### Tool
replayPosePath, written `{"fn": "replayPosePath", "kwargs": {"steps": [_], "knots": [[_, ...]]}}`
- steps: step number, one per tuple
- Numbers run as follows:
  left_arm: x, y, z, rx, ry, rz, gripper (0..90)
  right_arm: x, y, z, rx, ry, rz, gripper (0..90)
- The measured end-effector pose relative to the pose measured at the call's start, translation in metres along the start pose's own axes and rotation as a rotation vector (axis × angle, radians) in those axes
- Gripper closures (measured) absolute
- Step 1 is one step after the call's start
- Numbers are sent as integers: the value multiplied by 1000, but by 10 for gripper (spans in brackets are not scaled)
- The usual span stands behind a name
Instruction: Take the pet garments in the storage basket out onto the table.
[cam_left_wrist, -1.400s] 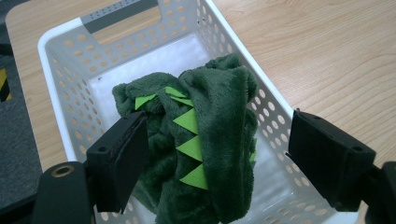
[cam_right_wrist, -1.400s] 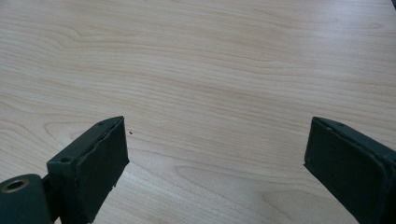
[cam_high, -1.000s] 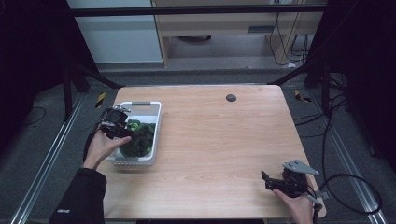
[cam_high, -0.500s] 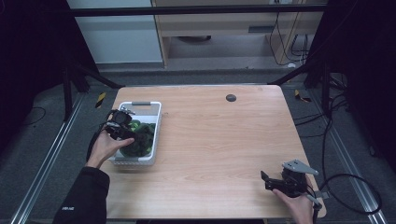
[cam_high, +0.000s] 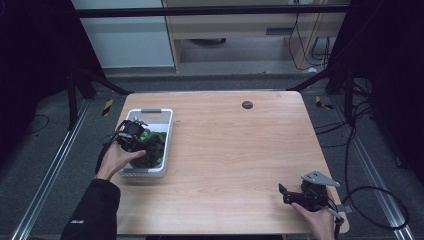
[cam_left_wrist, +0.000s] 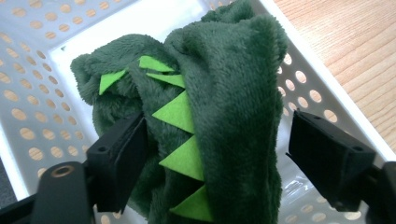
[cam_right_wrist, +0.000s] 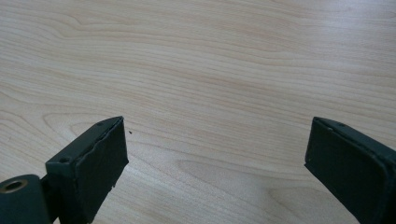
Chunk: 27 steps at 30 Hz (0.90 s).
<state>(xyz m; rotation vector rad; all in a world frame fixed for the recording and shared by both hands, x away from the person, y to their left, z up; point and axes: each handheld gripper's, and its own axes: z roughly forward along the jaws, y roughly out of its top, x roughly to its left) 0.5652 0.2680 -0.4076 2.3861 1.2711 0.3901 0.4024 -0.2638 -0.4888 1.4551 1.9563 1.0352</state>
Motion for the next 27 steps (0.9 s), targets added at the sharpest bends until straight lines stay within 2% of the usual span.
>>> {"fn": "replayPosePath", "kwargs": {"steps": [4,5,8,9,11,12,20,21,22,27], "knots": [[-1,0,3,12,-2,9,253,0,0,0,5,3,-2,56],[-1,0,5,28,4,15,272,0,0,0,7,5,0,56],[0,0,6,38,7,10,297,1,0,0,7,7,-3,55],[0,0,7,39,4,9,353,0,0,0,8,7,-3,55],[1,0,8,45,3,7,362,0,0,1,8,7,-3,55],[1,-1,9,46,-12,8,438,0,0,1,10,8,-4,55],[1,-3,10,83,-23,2,637,1,0,1,13,9,-7,54],[1,-4,9,84,-25,2,637,1,0,1,13,9,-7,54],[1,-5,8,78,-24,-9,694,1,0,1,13,10,-7,55],[2,-7,-1,58,-27,-23,784,1,0,1,10,6,-14,55]]}}
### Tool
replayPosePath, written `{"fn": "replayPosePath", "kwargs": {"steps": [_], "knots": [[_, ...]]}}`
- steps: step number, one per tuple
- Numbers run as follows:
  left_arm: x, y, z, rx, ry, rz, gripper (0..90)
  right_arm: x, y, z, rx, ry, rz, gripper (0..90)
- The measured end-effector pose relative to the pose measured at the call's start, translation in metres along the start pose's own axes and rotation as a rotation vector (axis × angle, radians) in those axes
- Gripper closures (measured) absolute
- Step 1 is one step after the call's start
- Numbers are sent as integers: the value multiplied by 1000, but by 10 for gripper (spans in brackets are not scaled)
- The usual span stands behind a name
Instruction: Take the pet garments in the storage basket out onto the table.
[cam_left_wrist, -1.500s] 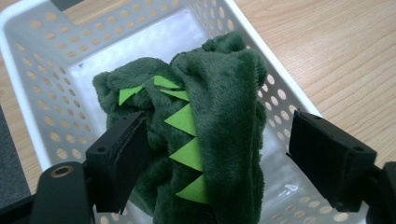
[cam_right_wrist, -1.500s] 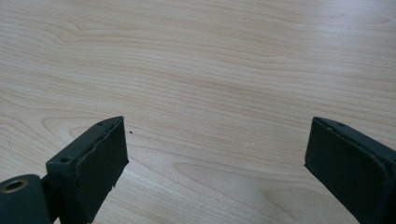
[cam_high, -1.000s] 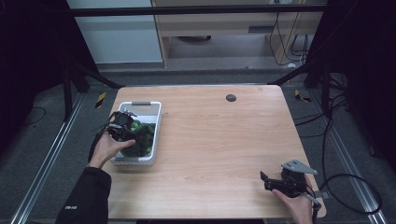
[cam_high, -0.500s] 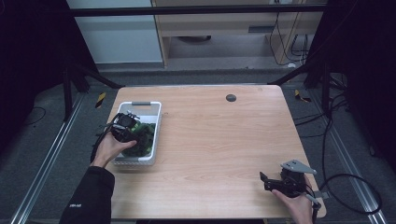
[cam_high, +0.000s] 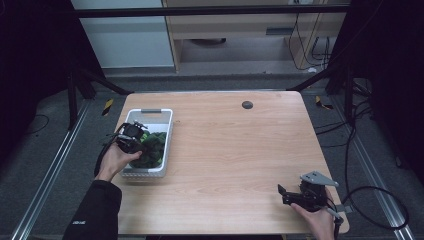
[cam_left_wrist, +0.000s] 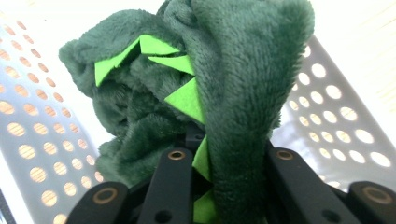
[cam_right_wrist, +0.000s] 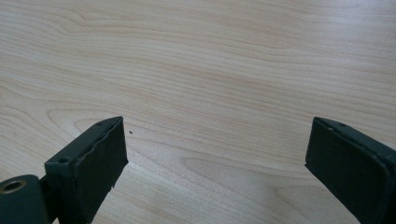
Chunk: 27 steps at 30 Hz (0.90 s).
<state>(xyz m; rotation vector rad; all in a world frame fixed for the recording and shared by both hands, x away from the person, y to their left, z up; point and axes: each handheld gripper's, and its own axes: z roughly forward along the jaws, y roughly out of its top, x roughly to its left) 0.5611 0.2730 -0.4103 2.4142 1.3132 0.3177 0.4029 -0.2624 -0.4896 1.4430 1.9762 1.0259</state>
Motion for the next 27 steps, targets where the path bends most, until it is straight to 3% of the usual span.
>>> {"fn": "replayPosePath", "kwargs": {"steps": [14,27], "knots": [[0,-1,-35,-78,-24,-22,812,1,0,0,4,3,3,54],[-6,8,-76,-144,-7,12,817,1,0,0,3,1,1,53]]}}
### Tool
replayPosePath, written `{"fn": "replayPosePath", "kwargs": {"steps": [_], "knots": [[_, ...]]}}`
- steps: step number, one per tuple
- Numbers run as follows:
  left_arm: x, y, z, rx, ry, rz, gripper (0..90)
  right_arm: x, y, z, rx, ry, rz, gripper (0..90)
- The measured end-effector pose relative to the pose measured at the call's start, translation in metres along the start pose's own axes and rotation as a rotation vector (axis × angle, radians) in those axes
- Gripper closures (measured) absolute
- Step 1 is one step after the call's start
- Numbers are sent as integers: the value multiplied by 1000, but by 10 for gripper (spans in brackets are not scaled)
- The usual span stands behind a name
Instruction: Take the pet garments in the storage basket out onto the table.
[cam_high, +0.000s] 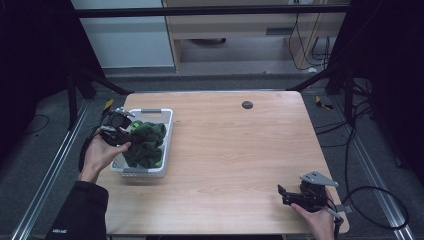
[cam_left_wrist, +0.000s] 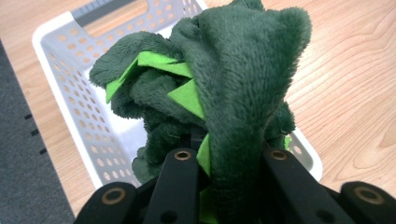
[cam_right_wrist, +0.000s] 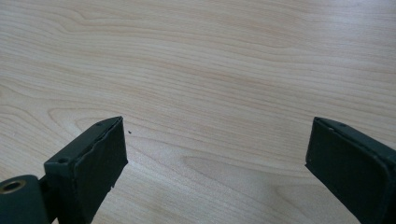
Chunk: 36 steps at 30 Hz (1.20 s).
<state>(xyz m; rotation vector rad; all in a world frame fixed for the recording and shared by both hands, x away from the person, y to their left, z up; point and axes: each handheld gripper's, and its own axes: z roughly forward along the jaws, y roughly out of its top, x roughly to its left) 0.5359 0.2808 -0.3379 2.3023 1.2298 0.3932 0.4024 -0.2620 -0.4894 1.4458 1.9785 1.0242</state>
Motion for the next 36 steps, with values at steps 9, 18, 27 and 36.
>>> {"fn": "replayPosePath", "kwargs": {"steps": [9,18,27,36], "knots": [[-2,7,-20,-5,11,17,817,0,0,-1,-3,1,-4,52],[-6,11,-41,-4,12,50,818,0,1,-2,-1,4,9,51],[-18,16,-58,-18,4,97,817,0,1,-3,-5,2,16,51],[-32,21,-71,-23,-3,148,817,0,1,-4,-12,-1,14,48]]}}
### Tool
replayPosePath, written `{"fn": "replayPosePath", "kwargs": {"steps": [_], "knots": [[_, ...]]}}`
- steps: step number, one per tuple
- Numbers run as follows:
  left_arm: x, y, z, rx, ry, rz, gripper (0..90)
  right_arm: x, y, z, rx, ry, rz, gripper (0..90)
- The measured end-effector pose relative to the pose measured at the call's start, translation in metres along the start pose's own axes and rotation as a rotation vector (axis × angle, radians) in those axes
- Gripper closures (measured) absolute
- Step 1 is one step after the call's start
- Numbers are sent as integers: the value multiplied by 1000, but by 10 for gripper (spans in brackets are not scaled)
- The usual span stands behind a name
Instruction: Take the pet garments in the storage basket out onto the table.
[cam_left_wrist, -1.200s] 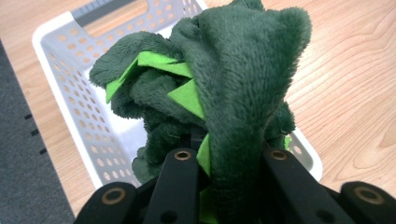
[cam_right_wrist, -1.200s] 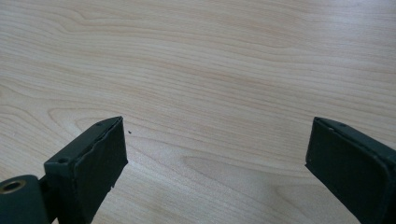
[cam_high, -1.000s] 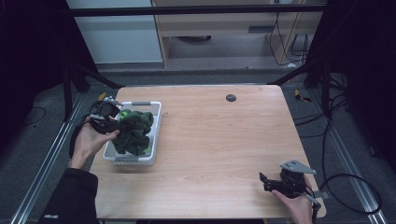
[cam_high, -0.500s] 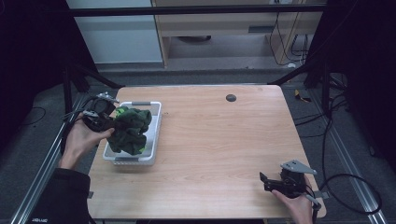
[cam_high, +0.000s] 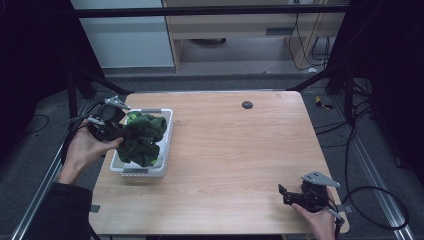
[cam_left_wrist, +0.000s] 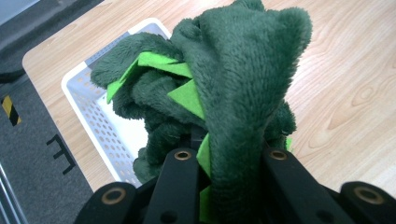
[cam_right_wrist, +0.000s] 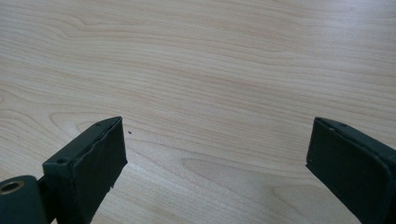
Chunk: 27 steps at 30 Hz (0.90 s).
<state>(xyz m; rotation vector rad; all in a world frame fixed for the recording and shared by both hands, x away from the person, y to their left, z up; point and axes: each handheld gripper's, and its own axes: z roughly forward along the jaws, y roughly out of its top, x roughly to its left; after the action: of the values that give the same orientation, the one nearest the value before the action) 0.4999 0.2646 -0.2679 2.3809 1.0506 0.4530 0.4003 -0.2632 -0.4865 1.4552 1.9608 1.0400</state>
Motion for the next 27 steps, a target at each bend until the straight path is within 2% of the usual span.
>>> {"fn": "replayPosePath", "kwargs": {"steps": [1,8,9,22,27], "knots": [[-2,1,-1,7,-2,14,817,0,0,0,0,-1,2,49],[-16,7,-5,0,-31,45,817,0,0,0,-1,-2,2,49],[-17,8,-5,6,-32,61,817,0,0,0,-1,-2,2,49],[-48,24,4,13,-71,137,817,-1,0,-2,-6,1,7,48],[-63,31,8,12,-104,179,817,-1,1,-2,-7,0,6,48]]}}
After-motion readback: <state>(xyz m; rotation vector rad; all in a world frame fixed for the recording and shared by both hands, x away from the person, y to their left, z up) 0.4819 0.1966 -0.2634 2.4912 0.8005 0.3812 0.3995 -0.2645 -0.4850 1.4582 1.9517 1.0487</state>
